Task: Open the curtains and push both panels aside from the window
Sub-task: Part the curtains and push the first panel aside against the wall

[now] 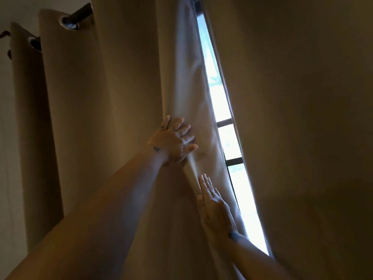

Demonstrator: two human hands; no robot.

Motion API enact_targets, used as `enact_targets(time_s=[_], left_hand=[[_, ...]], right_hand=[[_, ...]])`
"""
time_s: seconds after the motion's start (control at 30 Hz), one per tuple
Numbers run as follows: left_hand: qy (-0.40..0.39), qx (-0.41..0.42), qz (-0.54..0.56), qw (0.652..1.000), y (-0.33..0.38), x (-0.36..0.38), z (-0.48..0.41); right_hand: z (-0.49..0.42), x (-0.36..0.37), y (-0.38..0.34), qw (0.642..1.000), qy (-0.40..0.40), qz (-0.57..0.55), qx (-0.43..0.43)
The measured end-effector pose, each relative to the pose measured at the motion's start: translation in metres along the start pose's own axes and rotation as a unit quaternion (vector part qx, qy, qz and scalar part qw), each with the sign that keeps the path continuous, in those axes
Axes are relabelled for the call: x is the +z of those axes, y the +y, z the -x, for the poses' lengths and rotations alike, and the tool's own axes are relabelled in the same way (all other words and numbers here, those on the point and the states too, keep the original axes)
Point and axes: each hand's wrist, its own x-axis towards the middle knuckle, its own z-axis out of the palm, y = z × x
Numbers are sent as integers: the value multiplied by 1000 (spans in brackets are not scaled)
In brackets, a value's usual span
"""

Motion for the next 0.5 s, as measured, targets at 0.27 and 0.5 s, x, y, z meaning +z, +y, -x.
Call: enact_targets(time_s=[0.27, 0.5], left_hand=[[-33, -36, -3, 999, -36, 28, 26], [-33, -62, -34, 997, -76, 56, 54]], right_hand=[[-11, 38, -20, 995, -47, -90, -8], [-18, 92, -39, 989, -29, -140, -30]])
